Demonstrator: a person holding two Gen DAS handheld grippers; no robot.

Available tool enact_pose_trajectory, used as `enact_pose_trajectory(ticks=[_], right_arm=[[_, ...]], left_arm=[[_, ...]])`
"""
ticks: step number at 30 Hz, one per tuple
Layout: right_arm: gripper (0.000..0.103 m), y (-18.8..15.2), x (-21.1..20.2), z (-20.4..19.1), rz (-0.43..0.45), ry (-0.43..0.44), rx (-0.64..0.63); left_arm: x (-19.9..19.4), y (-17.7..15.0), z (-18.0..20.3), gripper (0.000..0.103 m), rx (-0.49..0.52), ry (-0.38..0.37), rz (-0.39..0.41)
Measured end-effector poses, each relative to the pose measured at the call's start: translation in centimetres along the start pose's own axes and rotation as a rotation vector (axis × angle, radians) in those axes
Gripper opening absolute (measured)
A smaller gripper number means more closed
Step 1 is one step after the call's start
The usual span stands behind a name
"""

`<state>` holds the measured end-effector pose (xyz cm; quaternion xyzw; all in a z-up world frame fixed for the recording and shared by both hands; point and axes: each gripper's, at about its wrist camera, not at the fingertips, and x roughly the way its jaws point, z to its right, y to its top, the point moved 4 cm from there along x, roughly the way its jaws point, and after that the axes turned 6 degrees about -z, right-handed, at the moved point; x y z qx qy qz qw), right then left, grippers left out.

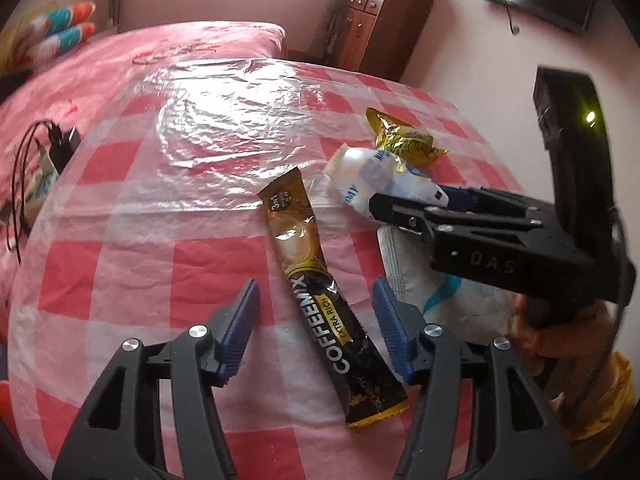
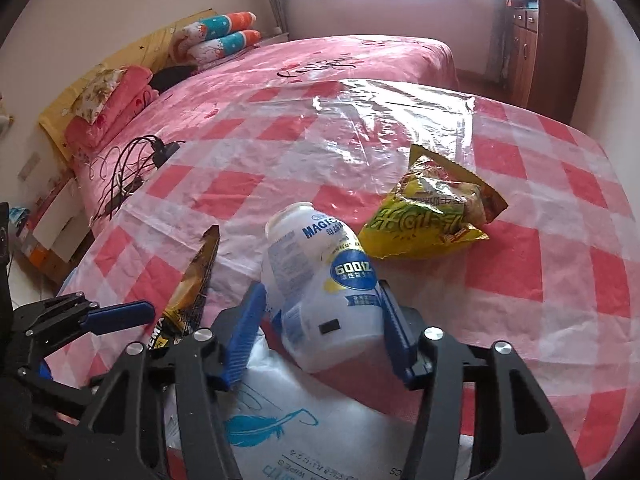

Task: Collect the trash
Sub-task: 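Grasp the white Magic bottle with the right gripper while left holds the Coffeemix stick, then carry both items over the orange bucket and open both grippers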

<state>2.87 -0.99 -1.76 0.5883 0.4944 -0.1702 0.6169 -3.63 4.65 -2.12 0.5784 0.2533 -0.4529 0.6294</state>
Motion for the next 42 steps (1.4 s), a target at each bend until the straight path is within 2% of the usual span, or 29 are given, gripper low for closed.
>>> enact_pose_trajectory(ticks=[5,9,13,17,21,27,29,36,42], right_arm=[[0.044,0.0,-1.0,1.0,0.046,0.065,0.052],[0.043,-0.3,-2.1,1.5,0.084,0.107,0.083],[0.043,-0.6,-2.8,2.0,0.101,0.122,0.1],[0.043,-0.8,-3.1,2.4,0.109,0.156,0.119],[0.043,-1.0,-3.6,2.5,0.121,0.181,0.131],[0.043,-1.2,-4.5,2.7,0.143,0.239,0.156],[0.043,-1.3,-4.8,2.7,0.147,0.257,0.166],[0.043,-2.0,-5.3,2.1,0.143,0.32,0.202],[0.043,-2.9,-5.5,0.7,0.124,0.357,0.214]], left_arm=[[0.6,0.3,1.2,0.055,0.085,0.121,-0.003],[1.3,1.9,0.7,0.055,0.042,0.105,-0.014],[2.4,3.5,0.5,0.054,0.031,0.137,-0.023],[3.1,4.7,0.9,0.03,0.038,0.196,-0.03],[3.3,5.0,1.0,0.027,0.028,0.212,-0.03],[2.5,4.1,0.8,0.023,0.007,0.177,-0.022],[2.2,3.8,0.5,0.018,-0.013,0.153,-0.02],[-0.1,2.1,-1.9,0.018,-0.112,0.045,0.012],[-2.2,0.5,-3.5,0.018,-0.161,-0.001,0.035]])
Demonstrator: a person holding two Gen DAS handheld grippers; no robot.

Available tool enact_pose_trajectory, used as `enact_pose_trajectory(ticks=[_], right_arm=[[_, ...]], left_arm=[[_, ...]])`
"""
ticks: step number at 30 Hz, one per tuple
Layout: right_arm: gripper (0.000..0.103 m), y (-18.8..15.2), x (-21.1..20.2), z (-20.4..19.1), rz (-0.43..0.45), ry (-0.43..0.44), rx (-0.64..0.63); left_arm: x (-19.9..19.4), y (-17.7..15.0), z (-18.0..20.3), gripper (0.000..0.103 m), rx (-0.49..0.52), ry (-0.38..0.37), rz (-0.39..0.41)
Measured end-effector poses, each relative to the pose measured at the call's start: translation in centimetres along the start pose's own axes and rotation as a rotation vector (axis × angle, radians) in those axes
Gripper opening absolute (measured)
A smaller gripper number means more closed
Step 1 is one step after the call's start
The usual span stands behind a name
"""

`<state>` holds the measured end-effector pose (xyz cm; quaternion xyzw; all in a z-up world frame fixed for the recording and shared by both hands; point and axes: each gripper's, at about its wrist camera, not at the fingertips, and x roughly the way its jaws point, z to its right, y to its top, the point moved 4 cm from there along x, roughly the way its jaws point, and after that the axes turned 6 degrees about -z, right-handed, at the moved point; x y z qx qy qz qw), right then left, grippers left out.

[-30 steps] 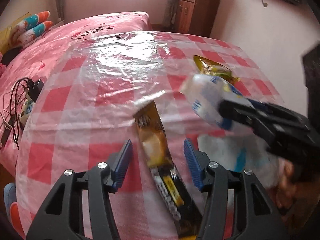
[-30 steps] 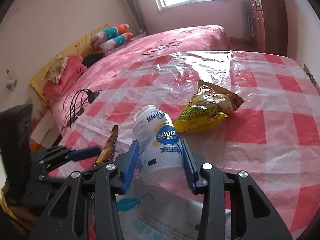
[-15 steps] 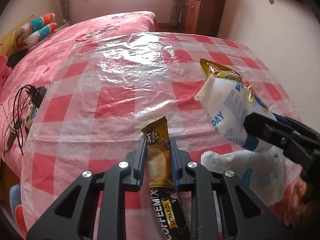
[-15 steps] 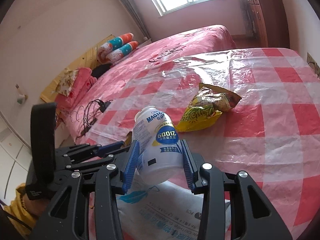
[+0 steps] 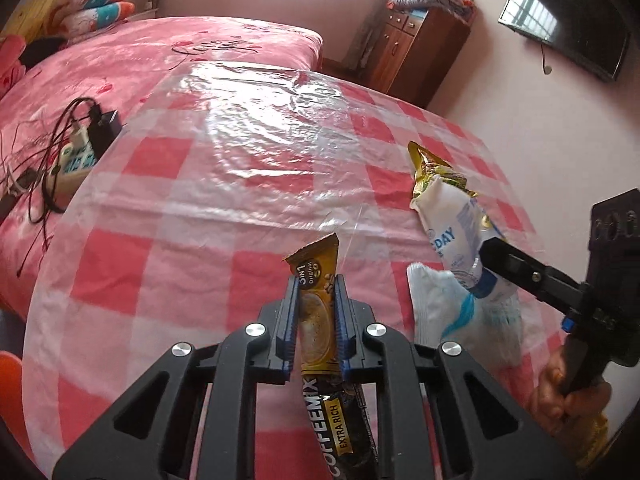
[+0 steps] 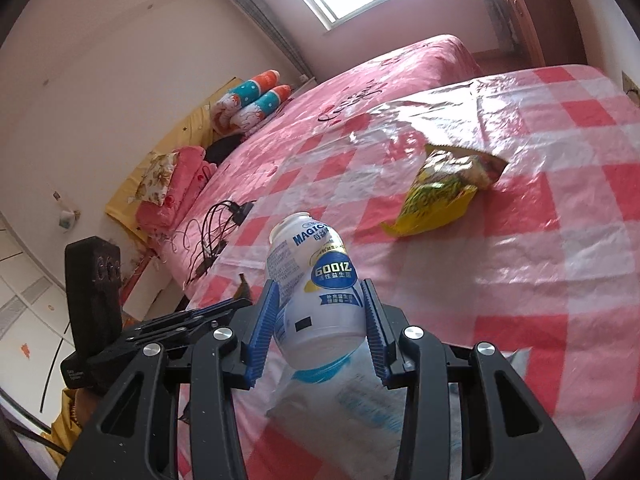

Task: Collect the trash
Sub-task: 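Carry both items over the orange bucket and open both grippers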

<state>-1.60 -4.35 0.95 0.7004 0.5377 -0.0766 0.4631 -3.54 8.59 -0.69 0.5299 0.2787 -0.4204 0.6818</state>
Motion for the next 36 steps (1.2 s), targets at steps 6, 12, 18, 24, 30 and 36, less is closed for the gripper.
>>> enact_pose_trajectory(ticks=[6,12,18,24,30,36], right_arm=[[0.043,-1.3,0.6,-2.0,-0.024,0.009,-0.011],[0.043,-2.3,1.4,-4.5,-0.057,0.024,-0.026],[0.043,-3.3,2.5,-7.8,-0.102,0.065,-0.052],[0.042,-4.1,4.6,-12.7,-0.172,0.125,-0.118],[0.043,-5.6,7.6,-18.2,-0.256,0.192,-0.19],[0.043,-7.4,10.8,-23.4,-0.339,0.227,-0.281]], left_arm=[[-2.1,-1.8,-1.4,0.018,-0.022,-0.016,0.017],[-3.9,-3.4,-3.5,0.018,-0.055,-0.029,0.035],[-5.7,-5.0,-6.1,0.018,-0.099,-0.04,0.057],[-8.2,-6.6,-10.0,0.018,-0.164,-0.024,0.092],[-11.5,-9.0,-15.2,0.018,-0.252,0.039,0.13],[-13.8,-12.2,-21.0,0.018,-0.367,0.105,0.146]])
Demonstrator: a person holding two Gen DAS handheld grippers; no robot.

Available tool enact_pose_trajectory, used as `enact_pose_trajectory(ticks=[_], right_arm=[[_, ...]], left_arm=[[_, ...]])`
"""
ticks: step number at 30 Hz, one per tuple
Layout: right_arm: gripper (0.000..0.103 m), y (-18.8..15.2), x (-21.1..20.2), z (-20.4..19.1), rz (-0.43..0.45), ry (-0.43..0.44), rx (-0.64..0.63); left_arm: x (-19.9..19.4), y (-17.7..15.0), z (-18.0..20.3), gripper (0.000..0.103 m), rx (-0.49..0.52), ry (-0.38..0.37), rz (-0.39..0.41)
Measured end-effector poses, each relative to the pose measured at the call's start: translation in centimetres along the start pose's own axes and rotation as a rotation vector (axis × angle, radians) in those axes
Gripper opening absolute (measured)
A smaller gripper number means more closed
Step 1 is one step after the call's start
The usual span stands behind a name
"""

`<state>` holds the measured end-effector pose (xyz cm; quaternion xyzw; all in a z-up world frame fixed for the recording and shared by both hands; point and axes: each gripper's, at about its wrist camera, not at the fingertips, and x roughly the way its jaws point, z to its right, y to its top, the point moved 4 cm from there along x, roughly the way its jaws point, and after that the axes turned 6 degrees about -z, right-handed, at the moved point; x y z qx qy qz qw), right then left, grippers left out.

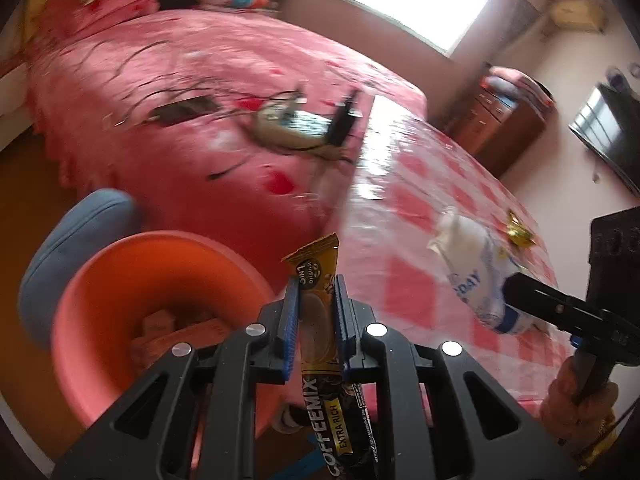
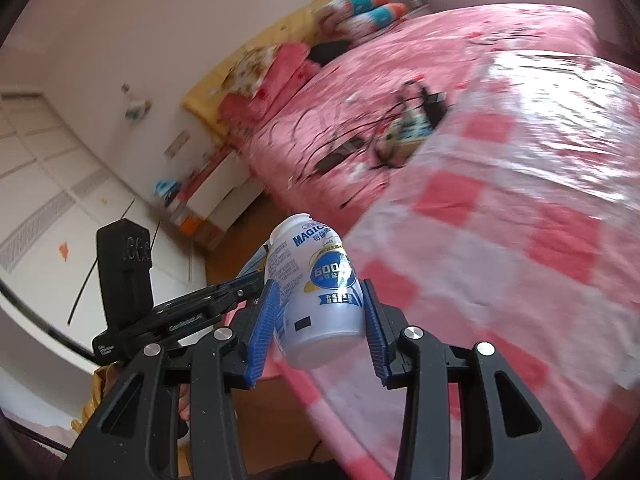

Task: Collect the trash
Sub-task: 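Carry both items over the orange bucket and open both grippers, then move both empty tools back over the table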

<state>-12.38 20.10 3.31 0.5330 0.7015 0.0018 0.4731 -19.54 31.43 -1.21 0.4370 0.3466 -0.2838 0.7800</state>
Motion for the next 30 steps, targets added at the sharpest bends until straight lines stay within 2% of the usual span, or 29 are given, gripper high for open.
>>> enact_pose_trajectory(ticks=[6,13,14,15,16,17,19,21,22,24,30], right_arm=[[0.043,0.1,4.3,-3.6,-0.084,0.024,-0.077],[0.044,-0.1,9.2,-6.9,-0.173,0.017,-0.149],[0.049,-0.3,9.5,-7.0,-0.179,-0.001,-0.153],[0.062,-0.5,9.9,-7.0,-0.184,-0.026,-0.153],[0.068,-0.6,9.9,-6.8,-0.182,-0.035,-0.149],[0.074,-0.7,9.6,-6.5,-0.173,-0.037,-0.144],[0.078,-0.8,8.8,-6.2,-0.145,-0.063,-0.139],[0.086,-0.7,7.3,-5.6,-0.092,-0.097,-0.137],[0.087,-0.6,6.7,-5.4,-0.076,-0.102,-0.136],[0.09,-0.6,5.3,-4.7,-0.032,-0.13,-0.132],[0.09,-0.9,1.3,-2.5,0.081,-0.183,-0.104]], left_arm=[[-1.1,-1.2,-5.6,0.018,-0.107,0.051,0.012],[-1.1,-2.0,-9.5,0.019,-0.184,0.097,0.014],[-1.0,-2.2,-9.9,0.023,-0.192,0.103,0.01],[-0.7,-2.4,-10.5,0.027,-0.205,0.109,0.002],[-0.5,-2.5,-11.0,0.041,-0.221,0.119,-0.003],[-0.4,-2.6,-11.3,0.057,-0.231,0.136,-0.001],[-0.3,-2.7,-12.1,0.066,-0.237,0.176,0.016],[-0.4,-2.6,-12.2,0.069,-0.227,0.191,0.022],[-0.3,-2.5,-12.3,0.074,-0.223,0.198,0.024],[-0.3,-2.3,-12.0,0.076,-0.212,0.211,0.029],[0.2,-1.8,-10.0,0.08,-0.14,0.226,0.027]])
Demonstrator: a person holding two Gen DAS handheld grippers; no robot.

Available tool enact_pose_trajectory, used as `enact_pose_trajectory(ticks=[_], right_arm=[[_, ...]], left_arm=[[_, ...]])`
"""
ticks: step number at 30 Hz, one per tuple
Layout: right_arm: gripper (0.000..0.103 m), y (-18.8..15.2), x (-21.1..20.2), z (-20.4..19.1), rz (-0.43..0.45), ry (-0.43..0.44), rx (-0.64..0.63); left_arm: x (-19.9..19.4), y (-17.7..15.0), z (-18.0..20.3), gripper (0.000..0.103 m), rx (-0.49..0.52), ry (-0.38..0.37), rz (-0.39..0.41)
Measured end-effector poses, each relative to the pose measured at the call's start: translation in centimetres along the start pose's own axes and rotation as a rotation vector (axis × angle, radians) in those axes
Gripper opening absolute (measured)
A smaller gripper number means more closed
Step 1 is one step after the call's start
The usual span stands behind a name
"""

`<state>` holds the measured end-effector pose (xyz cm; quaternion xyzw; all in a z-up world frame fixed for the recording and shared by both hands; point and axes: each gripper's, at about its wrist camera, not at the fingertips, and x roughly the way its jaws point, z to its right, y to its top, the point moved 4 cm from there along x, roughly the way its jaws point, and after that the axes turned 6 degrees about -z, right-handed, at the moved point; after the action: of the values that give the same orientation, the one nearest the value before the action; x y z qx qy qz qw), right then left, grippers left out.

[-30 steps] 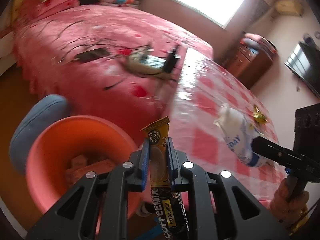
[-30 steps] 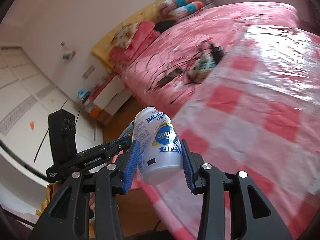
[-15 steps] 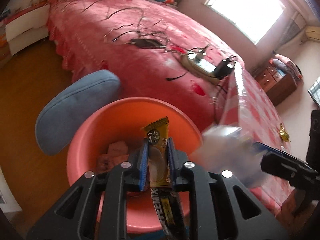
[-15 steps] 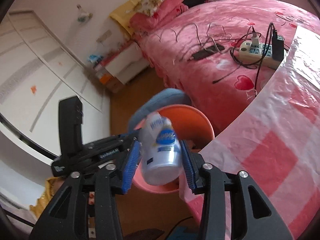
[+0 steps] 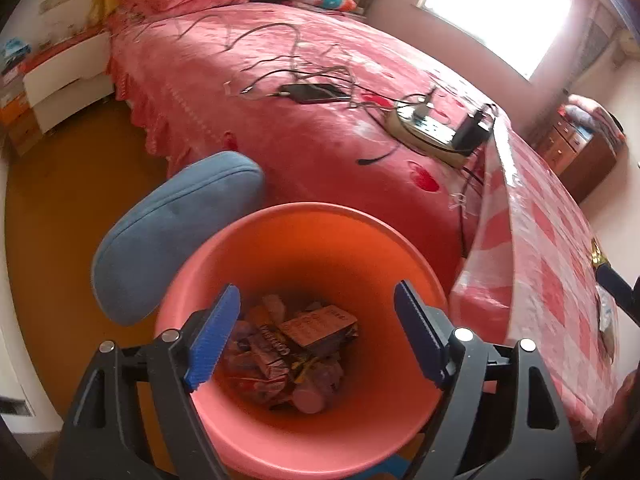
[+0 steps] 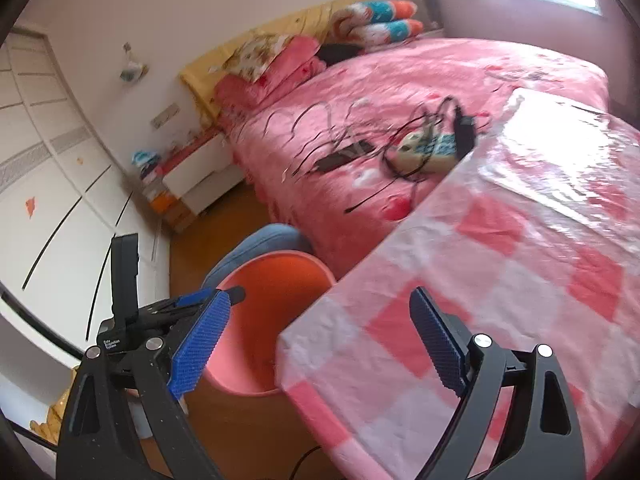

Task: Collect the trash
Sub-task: 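Move both empty tools back over the table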

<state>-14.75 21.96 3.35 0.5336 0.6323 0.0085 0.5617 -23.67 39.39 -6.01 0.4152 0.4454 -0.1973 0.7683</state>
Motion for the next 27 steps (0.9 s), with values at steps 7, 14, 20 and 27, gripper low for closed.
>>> enact_pose_trajectory(ticks=[7,14,20,27], right_arm=[[0.092,-0.7,-2.3,3.6,0.069,-0.016,0.08],[0.097,-1.3,-4.4,6.2,0.152,-0.009,0.117],[0.098,-1.5,-6.0,7.5,0.188,-0.021,0.119],[0.098,-2.1,-7.7,8.8,0.215,-0.019,0.122]], left_arm=[[0.1,0.3,3.3,0.081,0.056,-0.044,-0.006],[-0.1,0.1,6.6,0.081,0.116,-0.06,-0.012],[-1.0,0.0,9.2,0.081,0.153,-0.074,0.0],[-1.9,-0.4,12.5,0.082,0.202,-0.086,0.005]])
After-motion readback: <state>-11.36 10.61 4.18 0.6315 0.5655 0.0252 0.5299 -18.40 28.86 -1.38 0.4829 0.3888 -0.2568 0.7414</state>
